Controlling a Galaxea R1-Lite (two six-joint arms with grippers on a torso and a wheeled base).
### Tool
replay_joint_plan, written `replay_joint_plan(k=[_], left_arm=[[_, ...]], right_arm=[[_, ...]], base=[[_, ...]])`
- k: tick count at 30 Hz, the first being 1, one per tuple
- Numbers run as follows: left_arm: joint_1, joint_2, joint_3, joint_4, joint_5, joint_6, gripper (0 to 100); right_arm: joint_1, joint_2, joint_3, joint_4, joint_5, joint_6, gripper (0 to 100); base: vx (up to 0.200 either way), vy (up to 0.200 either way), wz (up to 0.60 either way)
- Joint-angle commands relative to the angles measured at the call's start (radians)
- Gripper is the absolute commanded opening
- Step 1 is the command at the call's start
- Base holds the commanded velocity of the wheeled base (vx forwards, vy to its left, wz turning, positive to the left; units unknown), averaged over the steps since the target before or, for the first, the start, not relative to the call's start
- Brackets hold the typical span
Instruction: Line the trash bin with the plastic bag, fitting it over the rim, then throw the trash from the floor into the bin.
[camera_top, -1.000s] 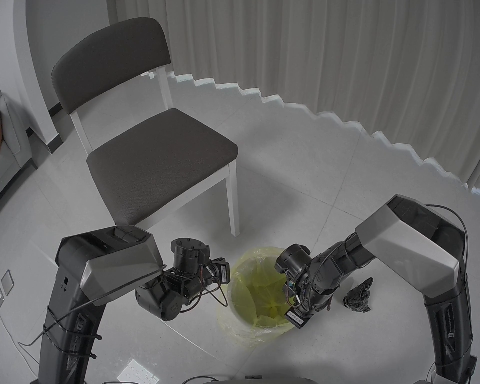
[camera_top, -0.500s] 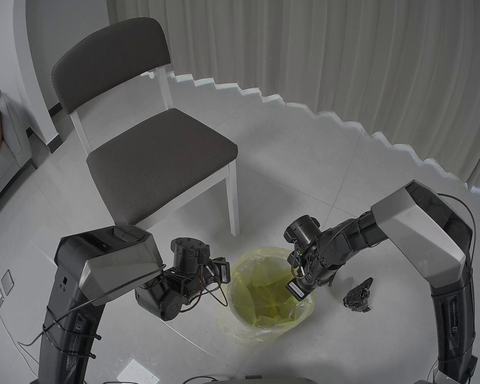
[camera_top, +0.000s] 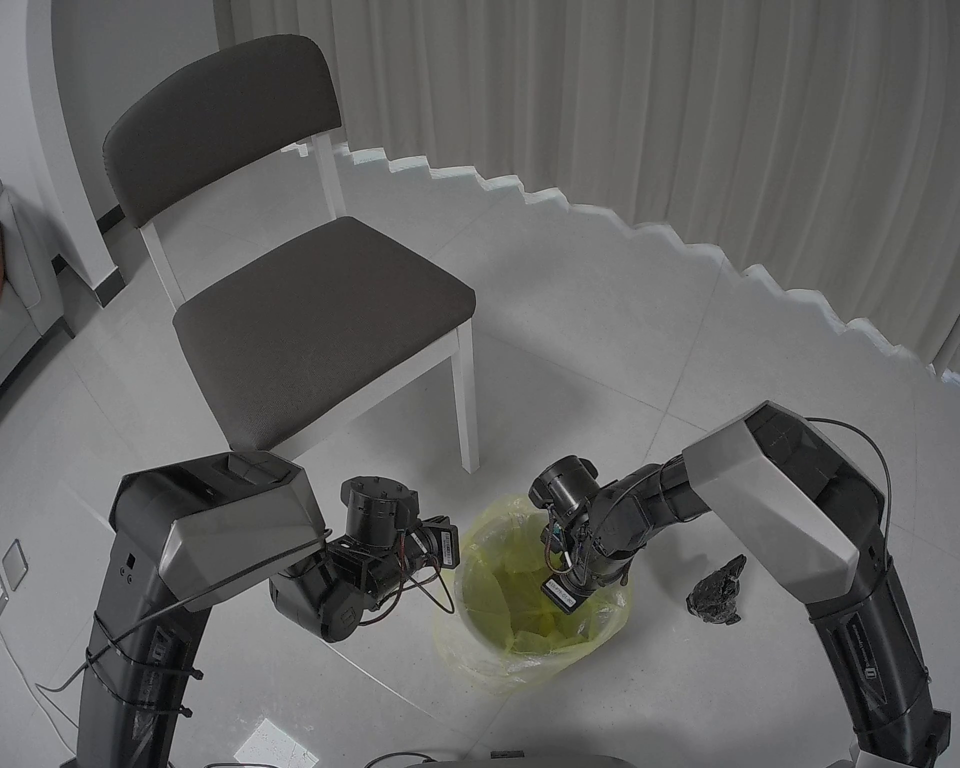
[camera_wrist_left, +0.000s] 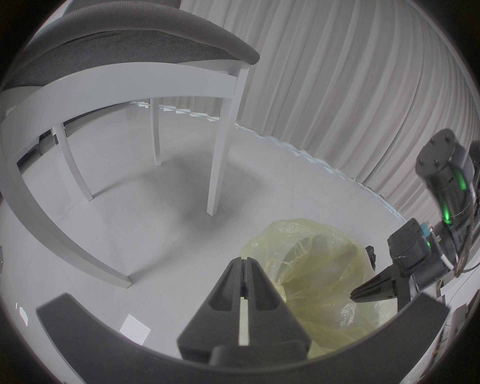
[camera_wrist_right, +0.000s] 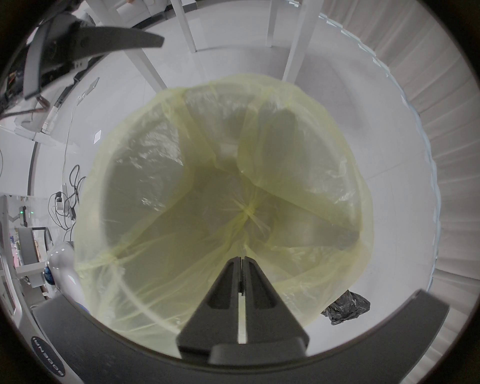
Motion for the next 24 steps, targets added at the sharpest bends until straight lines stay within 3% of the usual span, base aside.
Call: replay_joint_plan(k=[1,24], left_arm=[[0.000,0.004,0.000,-0.001,0.000,-0.001,0],[0.000,0.003,0.002,-0.002,0.000,-0.001,0]], right_arm=[[-0.029,0.027,-0.009,0.020,-0.030,-0.020,0],[-0.124,-0.111,0.057,0.077,-0.041,-0.020,0]], base=[[0.000,0.000,0.00],[0.000,0.000,0.00]])
